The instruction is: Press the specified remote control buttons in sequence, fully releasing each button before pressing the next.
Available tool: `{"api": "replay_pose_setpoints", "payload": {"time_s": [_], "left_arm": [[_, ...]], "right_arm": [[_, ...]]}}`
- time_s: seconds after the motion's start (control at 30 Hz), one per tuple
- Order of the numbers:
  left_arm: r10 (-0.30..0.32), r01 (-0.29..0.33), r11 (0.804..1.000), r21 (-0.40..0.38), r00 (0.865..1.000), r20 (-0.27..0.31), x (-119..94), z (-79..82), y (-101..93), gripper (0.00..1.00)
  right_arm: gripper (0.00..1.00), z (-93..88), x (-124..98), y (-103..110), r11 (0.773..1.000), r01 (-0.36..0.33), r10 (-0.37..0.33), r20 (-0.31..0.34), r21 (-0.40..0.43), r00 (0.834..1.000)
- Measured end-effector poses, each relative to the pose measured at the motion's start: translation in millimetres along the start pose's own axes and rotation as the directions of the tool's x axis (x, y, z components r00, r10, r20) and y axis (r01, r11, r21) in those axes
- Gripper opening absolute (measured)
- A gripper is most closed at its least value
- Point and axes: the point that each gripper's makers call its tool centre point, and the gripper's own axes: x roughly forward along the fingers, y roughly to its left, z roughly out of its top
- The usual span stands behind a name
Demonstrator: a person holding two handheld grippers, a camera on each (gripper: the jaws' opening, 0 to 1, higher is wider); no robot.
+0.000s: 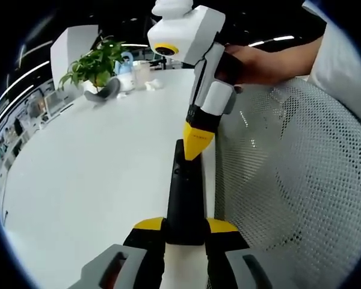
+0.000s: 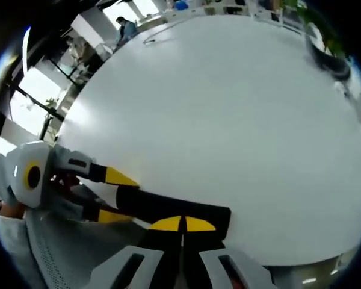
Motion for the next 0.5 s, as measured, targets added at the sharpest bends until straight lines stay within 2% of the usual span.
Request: {"api": "replay_pose_setpoints", "payload": {"time_s": [0.5], "left_arm": [[0.002, -0.002, 1.0, 0.004, 1.0, -0.005, 0.0, -0.3, -0.7, 0.24]], "right_arm": [[0.0, 0.5, 0.6, 1.7, 0.999, 0.016, -0.016, 0.004, -0.03, 1.0]]}}
